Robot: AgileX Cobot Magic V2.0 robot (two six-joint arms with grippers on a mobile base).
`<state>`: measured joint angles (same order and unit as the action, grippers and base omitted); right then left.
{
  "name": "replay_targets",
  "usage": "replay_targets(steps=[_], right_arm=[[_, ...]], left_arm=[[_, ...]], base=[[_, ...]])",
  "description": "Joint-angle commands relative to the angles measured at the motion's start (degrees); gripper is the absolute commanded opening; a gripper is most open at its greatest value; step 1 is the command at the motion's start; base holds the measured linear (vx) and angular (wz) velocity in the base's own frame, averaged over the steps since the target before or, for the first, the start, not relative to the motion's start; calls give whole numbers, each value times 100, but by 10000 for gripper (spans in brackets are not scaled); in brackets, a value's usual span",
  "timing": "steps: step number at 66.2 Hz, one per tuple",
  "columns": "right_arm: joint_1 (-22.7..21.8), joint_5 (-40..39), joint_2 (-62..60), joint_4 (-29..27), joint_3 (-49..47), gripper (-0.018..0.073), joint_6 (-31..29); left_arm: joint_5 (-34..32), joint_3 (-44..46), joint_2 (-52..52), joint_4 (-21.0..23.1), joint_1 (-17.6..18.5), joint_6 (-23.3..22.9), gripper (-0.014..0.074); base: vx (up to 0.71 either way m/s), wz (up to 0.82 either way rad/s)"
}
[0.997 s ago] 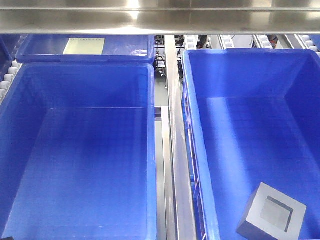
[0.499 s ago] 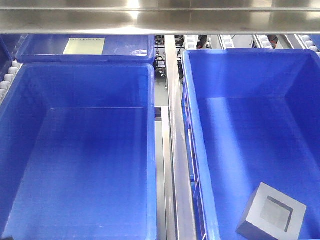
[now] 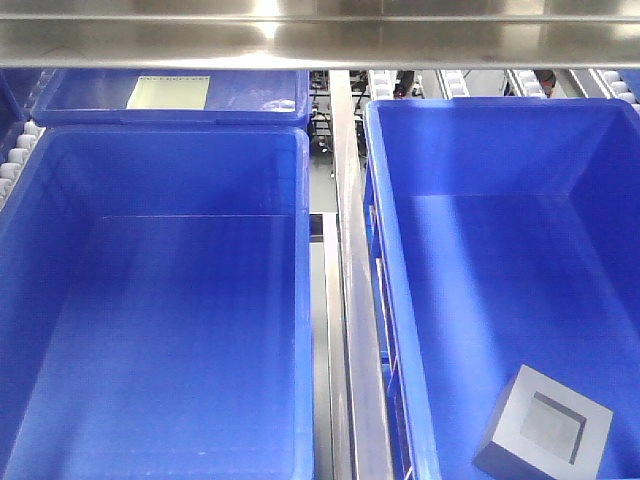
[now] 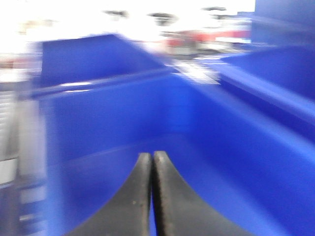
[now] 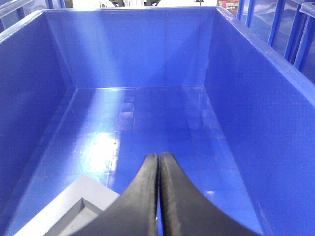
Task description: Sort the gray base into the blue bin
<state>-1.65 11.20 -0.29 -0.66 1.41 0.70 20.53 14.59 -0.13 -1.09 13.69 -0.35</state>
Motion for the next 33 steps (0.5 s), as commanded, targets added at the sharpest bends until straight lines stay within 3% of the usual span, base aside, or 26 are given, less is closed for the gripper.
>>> replay_targets(steps=[1, 6, 14, 33], right_arm=[[-15, -261, 103, 26, 30, -5, -70], [-15, -261, 103, 26, 30, -5, -70], [-15, -261, 103, 26, 30, -5, -70], [-15, -261, 103, 26, 30, -5, -70]], left_arm=[[-666, -65, 101, -51, -691, 3, -8], [-840, -298, 166, -51, -1037, 3, -8], [-1154, -661, 164, -51, -1303, 3, -8], [-1455, -1181, 182, -33, -1347, 3, -8]], base=[[0, 0], [0, 0], [0, 0], [0, 0]])
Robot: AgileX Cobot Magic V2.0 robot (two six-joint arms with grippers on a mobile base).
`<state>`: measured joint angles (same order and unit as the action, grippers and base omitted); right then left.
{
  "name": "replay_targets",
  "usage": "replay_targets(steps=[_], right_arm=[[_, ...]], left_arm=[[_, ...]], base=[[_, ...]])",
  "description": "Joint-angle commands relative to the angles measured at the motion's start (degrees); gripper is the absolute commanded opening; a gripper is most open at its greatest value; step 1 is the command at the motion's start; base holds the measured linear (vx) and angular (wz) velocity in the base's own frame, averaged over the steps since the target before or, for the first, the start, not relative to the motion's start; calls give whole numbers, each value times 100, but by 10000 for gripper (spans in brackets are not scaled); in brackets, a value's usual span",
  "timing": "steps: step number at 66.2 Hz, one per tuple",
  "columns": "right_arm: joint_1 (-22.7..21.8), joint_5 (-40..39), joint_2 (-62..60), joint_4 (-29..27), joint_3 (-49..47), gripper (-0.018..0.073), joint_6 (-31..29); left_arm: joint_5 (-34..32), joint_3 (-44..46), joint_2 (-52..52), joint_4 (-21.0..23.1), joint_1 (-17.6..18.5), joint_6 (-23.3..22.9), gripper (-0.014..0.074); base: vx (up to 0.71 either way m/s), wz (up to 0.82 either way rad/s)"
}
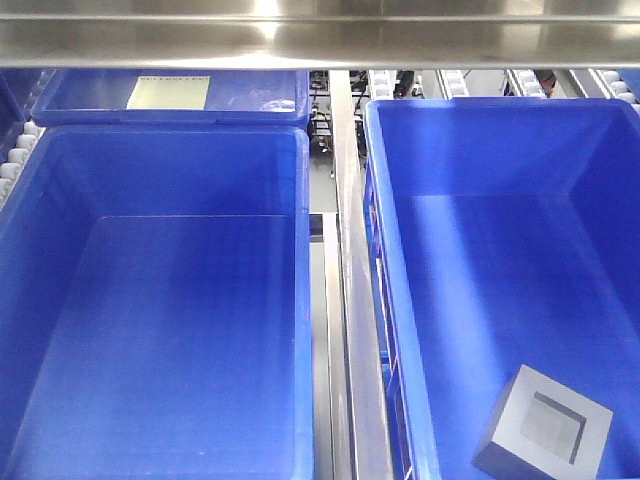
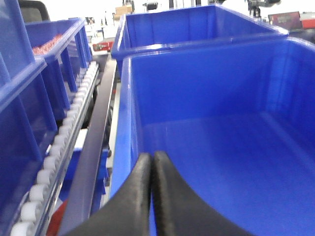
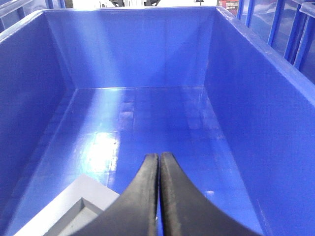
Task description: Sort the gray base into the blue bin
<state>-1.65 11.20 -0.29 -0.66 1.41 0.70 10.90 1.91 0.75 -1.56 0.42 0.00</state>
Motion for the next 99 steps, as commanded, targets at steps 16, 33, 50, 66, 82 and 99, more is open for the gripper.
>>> replay_targets(steps=[16, 33, 50, 66, 82, 99], right_arm=[[-15, -261, 103, 26, 30, -5, -70], [-15, -261, 103, 26, 30, -5, -70], [-15, -261, 103, 26, 30, -5, -70], [-15, -261, 103, 26, 30, -5, -70], [-15, -261, 103, 26, 30, -5, -70], [-15, -261, 103, 26, 30, -5, -70]], left_arm=[[-594, -188, 94, 14, -13, -32, -8], [-492, -227, 94, 21, -13, -37, -8], [-491, -227, 88, 21, -13, -37, -6], [-491, -222, 78, 21, -13, -37, -6], [-491, -222, 78, 21, -13, -37, -6], [-491, -222, 78, 21, -13, -37, -6]], base=[[0, 0], [0, 0], [0, 0], [0, 0], [0, 0], [0, 0]])
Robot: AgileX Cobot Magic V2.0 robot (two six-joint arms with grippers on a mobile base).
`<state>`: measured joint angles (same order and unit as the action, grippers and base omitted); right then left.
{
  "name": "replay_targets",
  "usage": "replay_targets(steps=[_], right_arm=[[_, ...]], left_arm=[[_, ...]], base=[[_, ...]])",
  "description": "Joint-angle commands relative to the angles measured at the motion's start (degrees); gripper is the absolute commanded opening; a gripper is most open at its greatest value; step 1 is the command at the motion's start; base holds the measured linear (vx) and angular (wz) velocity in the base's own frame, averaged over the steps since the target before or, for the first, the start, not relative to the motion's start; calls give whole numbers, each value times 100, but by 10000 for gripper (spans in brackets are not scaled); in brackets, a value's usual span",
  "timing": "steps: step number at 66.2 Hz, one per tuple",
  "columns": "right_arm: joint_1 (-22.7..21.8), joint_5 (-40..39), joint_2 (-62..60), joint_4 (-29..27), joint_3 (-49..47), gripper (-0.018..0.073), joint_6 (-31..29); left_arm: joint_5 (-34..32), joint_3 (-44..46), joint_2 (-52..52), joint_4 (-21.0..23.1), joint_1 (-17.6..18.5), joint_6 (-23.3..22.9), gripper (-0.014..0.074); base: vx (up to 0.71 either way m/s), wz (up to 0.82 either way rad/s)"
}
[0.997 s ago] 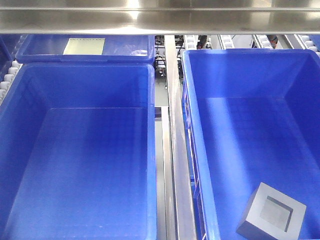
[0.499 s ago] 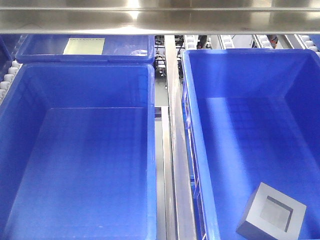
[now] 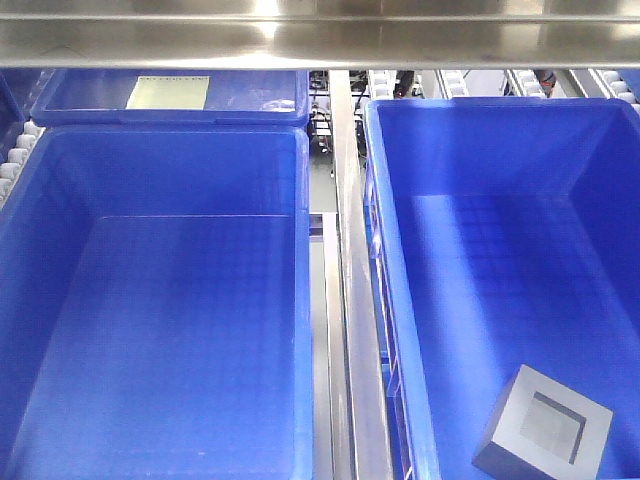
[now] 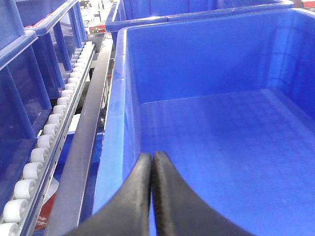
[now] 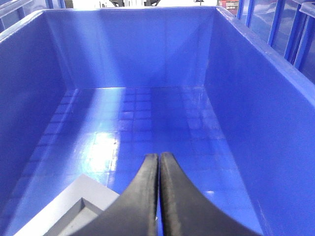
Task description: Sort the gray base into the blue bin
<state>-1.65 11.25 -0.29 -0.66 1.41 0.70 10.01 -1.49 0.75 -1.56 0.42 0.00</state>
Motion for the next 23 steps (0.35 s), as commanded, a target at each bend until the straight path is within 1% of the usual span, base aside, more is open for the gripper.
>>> replay_targets(steps=[1, 23], right_arm=[[-15, -266, 103, 26, 30, -5, -70], [-15, -266, 103, 26, 30, -5, -70]], left_arm=[[-403, 117, 78, 21, -13, -37, -6], [-403, 117, 78, 21, -13, -37, -6]], base=[[0, 0], [0, 0]])
